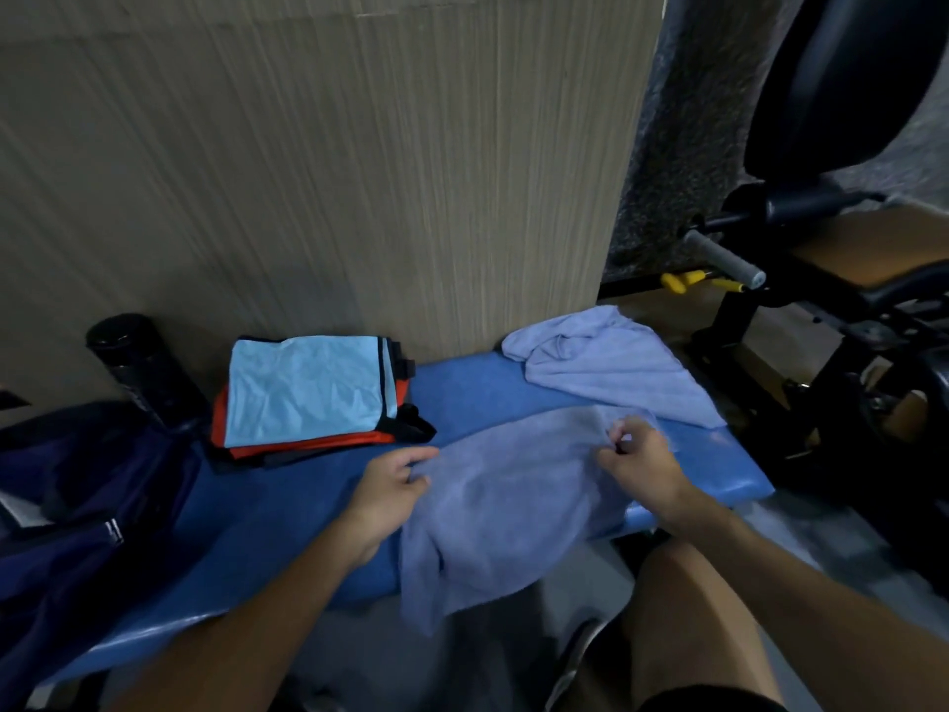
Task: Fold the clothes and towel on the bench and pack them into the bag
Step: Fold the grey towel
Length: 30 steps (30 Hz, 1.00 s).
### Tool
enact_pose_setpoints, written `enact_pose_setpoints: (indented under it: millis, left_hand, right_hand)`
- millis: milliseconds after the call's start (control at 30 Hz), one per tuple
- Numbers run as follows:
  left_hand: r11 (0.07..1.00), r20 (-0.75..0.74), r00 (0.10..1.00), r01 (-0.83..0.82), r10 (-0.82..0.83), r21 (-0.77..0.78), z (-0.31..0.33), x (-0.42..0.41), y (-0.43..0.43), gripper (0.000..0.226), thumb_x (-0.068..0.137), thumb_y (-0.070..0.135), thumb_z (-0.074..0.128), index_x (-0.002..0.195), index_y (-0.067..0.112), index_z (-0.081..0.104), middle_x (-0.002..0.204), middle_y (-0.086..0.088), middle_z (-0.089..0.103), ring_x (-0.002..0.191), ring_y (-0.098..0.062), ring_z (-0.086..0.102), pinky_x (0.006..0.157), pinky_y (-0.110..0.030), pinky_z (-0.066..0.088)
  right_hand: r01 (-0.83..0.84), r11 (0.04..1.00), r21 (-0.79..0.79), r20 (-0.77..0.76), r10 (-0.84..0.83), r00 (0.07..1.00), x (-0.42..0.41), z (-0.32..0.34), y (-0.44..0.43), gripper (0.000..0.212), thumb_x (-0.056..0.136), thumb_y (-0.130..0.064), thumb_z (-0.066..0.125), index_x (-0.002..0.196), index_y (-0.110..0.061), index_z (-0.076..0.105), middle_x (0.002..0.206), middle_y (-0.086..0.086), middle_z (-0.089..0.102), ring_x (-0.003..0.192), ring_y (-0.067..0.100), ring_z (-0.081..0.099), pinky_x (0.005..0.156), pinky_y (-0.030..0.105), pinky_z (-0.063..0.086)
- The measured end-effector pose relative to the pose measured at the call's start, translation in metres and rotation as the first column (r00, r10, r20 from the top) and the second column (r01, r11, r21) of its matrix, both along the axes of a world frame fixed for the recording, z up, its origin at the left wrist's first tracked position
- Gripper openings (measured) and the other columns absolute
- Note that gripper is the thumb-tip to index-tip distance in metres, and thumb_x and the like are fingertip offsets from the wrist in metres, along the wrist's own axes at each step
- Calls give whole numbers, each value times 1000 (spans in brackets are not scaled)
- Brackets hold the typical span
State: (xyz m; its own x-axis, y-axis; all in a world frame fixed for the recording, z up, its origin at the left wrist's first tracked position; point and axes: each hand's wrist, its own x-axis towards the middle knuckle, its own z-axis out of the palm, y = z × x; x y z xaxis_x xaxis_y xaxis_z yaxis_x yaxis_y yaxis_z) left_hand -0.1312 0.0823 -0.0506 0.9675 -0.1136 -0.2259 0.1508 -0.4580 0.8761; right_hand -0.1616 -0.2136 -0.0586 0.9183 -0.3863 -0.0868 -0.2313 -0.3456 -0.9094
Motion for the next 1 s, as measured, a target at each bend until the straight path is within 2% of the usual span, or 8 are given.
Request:
enact_pose_setpoints:
  millis: [167, 333, 400, 533, 667, 800, 900, 1000]
  left_hand:
    - [998, 182, 981, 63, -62, -4, 49, 14, 5, 44, 97, -5, 47, 129, 19, 64, 123, 12, 63, 110, 1, 58, 82, -2, 42]
    - [989, 370, 926, -16, 70, -147, 114, 18, 17, 37, 98, -3, 50, 118, 23, 67, 70, 23, 67, 66, 5, 57, 68, -12, 47]
    - [988, 468, 879, -22, 93, -155, 140, 16, 24, 32, 98, 2, 54, 116, 23, 69, 79, 31, 67, 79, 12, 60, 81, -8, 46]
    - [982, 553, 826, -3, 108, -189, 182, 7, 40, 31, 97, 7, 59, 108, 32, 72, 106, 19, 73, 109, -1, 64, 101, -23, 46]
    - [978, 601, 791, 14, 117, -208, 213, -14, 51, 30, 97, 3, 58, 123, 15, 68, 94, 21, 73, 97, 5, 65, 94, -15, 48]
    - [974, 624, 767, -8, 151, -226, 231, -31, 62, 35, 97, 4, 60, 131, 11, 62, 107, -1, 72, 88, 11, 62, 85, -9, 48]
    - [974, 624, 765, -19, 159, -225, 237, -35, 74, 33, 97, 3, 59, 129, 9, 62, 88, 17, 74, 81, 11, 65, 73, -6, 49]
    - [974, 623, 764, -36, 170, -223, 240, -36, 88, 30, 96, 3, 60, 125, 8, 64, 78, 25, 72, 79, 10, 66, 71, -7, 49]
  right_hand:
    - [70, 944, 322, 63, -95, 993, 5, 42, -15, 36, 89, 7, 59, 113, -19, 51, 76, 10, 54, 66, 20, 49, 53, 28, 40]
    - [-34, 880, 473, 148, -42, 988, 5, 105, -21, 26, 86, 11, 59, 99, -11, 61, 88, 13, 61, 77, 25, 56, 65, 34, 44]
    - [-54, 866, 497, 200, -54, 978, 6, 135, -20, 22, 86, 11, 60, 94, -10, 61, 87, 12, 61, 76, 23, 56, 65, 34, 44]
    - [-115, 887, 448, 317, -38, 948, 1, 191, -13, 21, 85, 12, 62, 88, -9, 60, 82, 13, 58, 71, 23, 55, 63, 34, 46]
    - [-174, 912, 371, 359, 32, 933, -14, 227, -4, 27, 83, 12, 65, 79, -13, 54, 71, 7, 52, 60, 17, 50, 51, 26, 43]
    - [-235, 896, 376, 332, 106, 937, -26, 241, 4, 32, 82, 17, 63, 88, -13, 51, 79, 9, 51, 68, 20, 54, 57, 32, 48]
    - [-371, 855, 362, 307, 266, 914, -32, 249, 11, 38, 80, 22, 59, 103, -8, 55, 89, 15, 54, 77, 21, 59, 61, 23, 55]
    - [-427, 887, 174, 259, 377, 889, -35, 251, 20, 35, 81, 23, 58, 97, -8, 61, 89, 16, 58, 79, 23, 58, 61, 22, 54]
